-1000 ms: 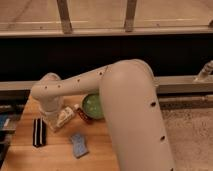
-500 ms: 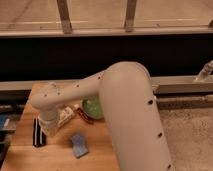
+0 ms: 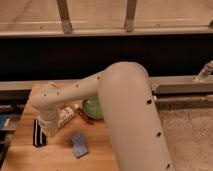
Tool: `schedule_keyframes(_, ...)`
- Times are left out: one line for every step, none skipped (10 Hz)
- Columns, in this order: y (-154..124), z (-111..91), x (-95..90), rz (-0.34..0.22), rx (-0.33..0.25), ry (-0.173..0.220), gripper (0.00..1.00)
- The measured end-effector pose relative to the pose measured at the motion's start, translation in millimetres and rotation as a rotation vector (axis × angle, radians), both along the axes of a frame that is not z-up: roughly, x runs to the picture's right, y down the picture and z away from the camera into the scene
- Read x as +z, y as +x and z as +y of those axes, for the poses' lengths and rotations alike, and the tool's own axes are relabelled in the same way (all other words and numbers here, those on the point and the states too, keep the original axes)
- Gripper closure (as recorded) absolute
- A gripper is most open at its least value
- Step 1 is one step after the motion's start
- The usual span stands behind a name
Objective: Push the eraser across the table
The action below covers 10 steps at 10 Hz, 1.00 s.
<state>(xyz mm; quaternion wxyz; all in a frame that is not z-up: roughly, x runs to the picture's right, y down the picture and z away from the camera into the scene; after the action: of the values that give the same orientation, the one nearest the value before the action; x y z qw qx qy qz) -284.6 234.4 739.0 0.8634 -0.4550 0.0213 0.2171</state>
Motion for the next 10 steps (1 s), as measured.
schedule_keyframes(-7,4,7.0,-0.009,-0.006,-0.011,1.0)
schedule_keyframes(-13,6,11.1,-0.015,-0.01,-0.018,1.0)
schedule_keyframes(-15,7,14.7,-0.016,-0.012,-0.022,1.0)
schedule_keyframes(-16,9,19.2,-0.017,-0.017,-0.031,1.0)
schedule_keyframes(-19,10,23.7,-0.02,-0.02,-0.038,1.0)
schedule_keyframes(-22,11,25.3,-0.024,-0.021,-0.041,1.0)
schedule_keyframes(-23,11,30.0,-0.028,-0.022,-0.05,1.0)
schedule_keyframes(-24,12,34.1,-0.034,-0.021,-0.058,1.0)
schedule_keyframes(-27,13,38.5,-0.04,-0.022,-0.066,1.0)
schedule_keyframes(-29,13,41.4,-0.044,-0.025,-0.071,1.0)
